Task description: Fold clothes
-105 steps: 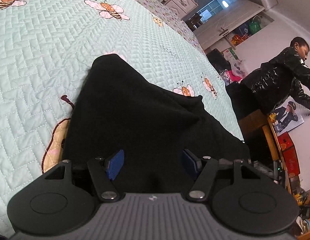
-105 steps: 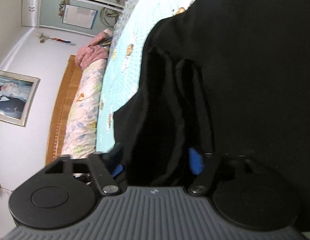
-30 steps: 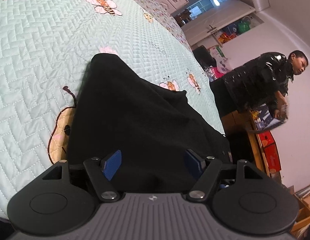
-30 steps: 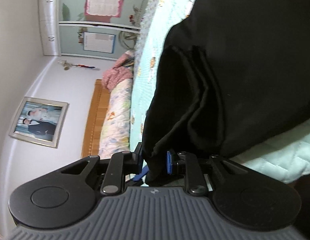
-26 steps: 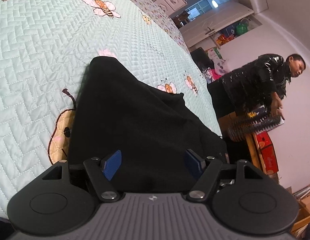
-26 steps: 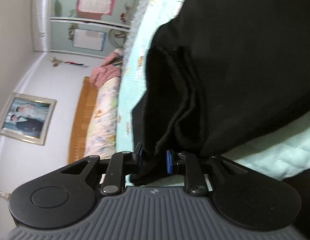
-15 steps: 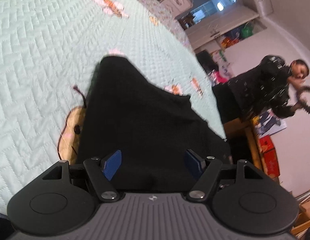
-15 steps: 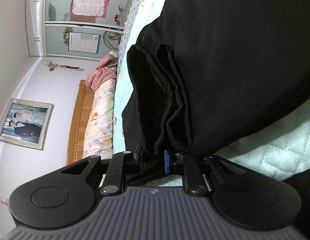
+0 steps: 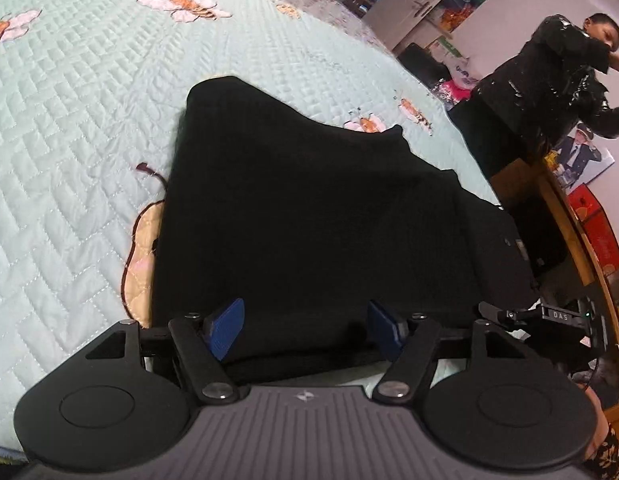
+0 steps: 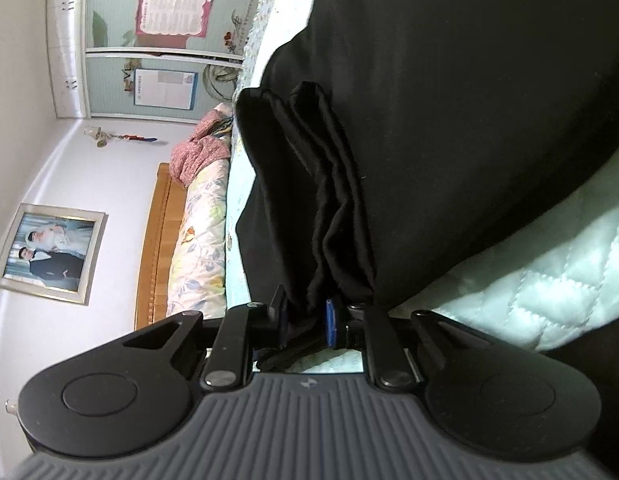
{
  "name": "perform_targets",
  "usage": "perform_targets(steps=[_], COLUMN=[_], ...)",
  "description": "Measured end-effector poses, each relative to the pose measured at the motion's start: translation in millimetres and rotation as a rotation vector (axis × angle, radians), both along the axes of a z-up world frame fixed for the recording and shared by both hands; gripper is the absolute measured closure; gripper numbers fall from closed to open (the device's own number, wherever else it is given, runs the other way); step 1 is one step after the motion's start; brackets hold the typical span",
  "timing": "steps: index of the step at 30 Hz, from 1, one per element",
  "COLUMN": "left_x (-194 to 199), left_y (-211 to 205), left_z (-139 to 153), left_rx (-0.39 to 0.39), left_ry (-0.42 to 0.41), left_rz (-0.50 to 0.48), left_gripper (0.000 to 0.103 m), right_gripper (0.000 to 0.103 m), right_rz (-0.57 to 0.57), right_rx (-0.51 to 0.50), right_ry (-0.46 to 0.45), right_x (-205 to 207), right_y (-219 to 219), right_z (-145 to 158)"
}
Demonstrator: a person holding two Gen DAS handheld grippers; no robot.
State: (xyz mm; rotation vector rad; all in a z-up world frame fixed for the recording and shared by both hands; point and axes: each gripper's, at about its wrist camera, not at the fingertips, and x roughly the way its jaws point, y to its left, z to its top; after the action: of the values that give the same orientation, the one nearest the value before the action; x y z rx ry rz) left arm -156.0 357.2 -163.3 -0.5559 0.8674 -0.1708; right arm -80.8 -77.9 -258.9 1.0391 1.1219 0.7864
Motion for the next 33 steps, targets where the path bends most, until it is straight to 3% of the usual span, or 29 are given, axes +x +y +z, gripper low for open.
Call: perform_targets(steps=[3, 6, 8, 9, 14, 16, 19, 22, 23, 24, 25, 26, 30, 31, 33], left_x=[0.8, -3.0, -5.5, -6.8, -10.3, -9.0, -7.6, -7.4, -7.6, -7.9, -8.2, -8.2, -5.9, -6.3, -7.2], left_y=[-0.4, 1.0, 0.7, 0.5, 0.5, 0.1, 0.6, 1.8, 2.3, 3.1, 3.4, 3.6, 4.5, 4.6, 4.8], left_z=[2.5, 0.7, 1.3, 1.6, 0.9, 0.9, -0.2, -0.9, -1.2, -1.9, -2.4, -2.7, -2.3, -2.6, -3.1], left_rx=[0.008, 0.009, 0.012, 0.013, 0.0, 0.001, 0.002, -0.006, -0.01, -0.014, -0.016, -0.018, -0.016, -0.02, -0.027], left_ry=[0.001, -0.008, -0.016, -0.02, -0.033, -0.034, -0.034, -0.038, -0.04, -0.04, -0.043, -0.045, -0.042, -0.044, -0.048], left_rz=[-0.009, -0.006, -0.011, -0.013, -0.008, -0.01, -0.014, -0.016, -0.015, -0.012, -0.013, -0.015, -0.022, -0.019, -0.012], left_gripper=[0.032, 0.032, 0.032, 0.032, 0.032, 0.032, 0.032, 0.032, 0.032, 0.032, 0.032, 0.032, 0.031, 0.031, 0.031], right_gripper=[0.078, 0.064, 0.044, 0.041, 0.038, 0.038, 0.04, 0.04, 0.041, 0.05, 0.083, 0.103, 0.101, 0.094, 0.062], right_rz=[0.014, -0.012, -0.051, -0.071, -0.063, -0.023, 0.096, 0.121, 0.106, 0.076, 0.061, 0.056, 0.036, 0.031, 0.022], right_rx=[-0.016, -0.044, -0.06, -0.067, -0.218, -0.244, -0.161, -0.207, -0.217, -0.213, -0.213, -0.217, -0.235, -0.239, -0.248], right_ry=[-0.038, -0.091, -0.12, -0.126, -0.18, -0.301, -0.453, -0.317, -0.233, -0.126, -0.083, -0.09, -0.122, -0.129, -0.145], right_x=[0.8, 5.9, 12.0, 17.3, 49.4, 50.5, 46.3, 63.5, 68.3, 71.6, 73.8, 75.3, 81.1, 82.5, 85.4], right_y=[-4.1, -12.4, -19.3, -22.1, 0.9, 24.3, 60.1, 71.8, 67.1, 56.2, 50.4, 48.8, 42.3, 40.7, 37.5], right_z=[14.6, 33.8, 44.1, 46.9, 64.5, 84.7, 101.5, 72.3, 53.1, 27.6, 16.6, 17.3, 20.5, 21.3, 22.8])
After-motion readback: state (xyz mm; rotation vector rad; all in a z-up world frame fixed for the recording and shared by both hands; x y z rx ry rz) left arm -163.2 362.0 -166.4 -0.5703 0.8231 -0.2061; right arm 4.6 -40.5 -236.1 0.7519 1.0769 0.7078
